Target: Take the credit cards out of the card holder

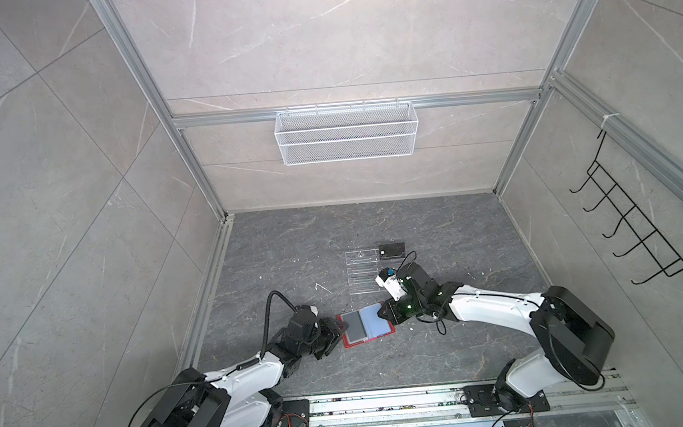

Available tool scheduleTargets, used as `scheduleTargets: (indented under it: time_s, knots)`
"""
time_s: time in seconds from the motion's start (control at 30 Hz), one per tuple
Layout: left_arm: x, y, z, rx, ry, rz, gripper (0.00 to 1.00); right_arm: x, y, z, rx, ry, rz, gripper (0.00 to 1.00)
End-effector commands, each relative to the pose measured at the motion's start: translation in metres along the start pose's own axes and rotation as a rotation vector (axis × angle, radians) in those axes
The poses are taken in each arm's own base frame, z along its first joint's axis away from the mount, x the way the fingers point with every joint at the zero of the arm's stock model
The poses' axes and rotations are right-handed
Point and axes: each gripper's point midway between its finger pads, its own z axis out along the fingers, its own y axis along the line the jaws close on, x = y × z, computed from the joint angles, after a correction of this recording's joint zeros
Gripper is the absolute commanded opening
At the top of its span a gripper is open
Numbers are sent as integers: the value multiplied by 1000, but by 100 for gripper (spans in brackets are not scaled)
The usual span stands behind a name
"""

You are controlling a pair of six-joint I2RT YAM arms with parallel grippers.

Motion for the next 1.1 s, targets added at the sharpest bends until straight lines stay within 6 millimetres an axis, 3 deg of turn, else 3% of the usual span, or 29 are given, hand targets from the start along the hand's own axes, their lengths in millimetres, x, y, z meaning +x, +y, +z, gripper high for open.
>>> scheduleTargets:
  time_s: [0.0, 0.2, 0.4, 0.53, 0.63, 0.77, 0.8, 0.9, 1.07]
  knots:
    - [-1, -7, 5, 38, 5, 14, 37, 12, -15, 13, 48, 24, 51, 12]
    - [-6, -23, 2, 82, -22, 44, 9, 29, -24, 22, 62, 61, 81, 11]
    - [-9, -34, -10, 100, -53, 79, 8, 40, -29, 27, 66, 89, 96, 11]
    - [-7, -35, -6, 101, -32, 90, 0, 36, -24, 24, 49, 82, 92, 12]
    - [-6, -39, -4, 111, -22, 102, 0, 20, -6, 11, -10, 24, 90, 24]
    - [-7, -49, -7, 137, -33, 125, 0, -6, 18, -12, -57, -59, 105, 55]
    - [-6, -52, -8, 146, -33, 131, 0, -8, 22, -13, -50, -51, 107, 67]
    - [-5, -58, -9, 160, -33, 146, 0, -6, 36, -8, -22, 7, 97, 74]
    - [-3, -63, -10, 174, -30, 156, 0, 4, 48, 10, 32, 86, 89, 75]
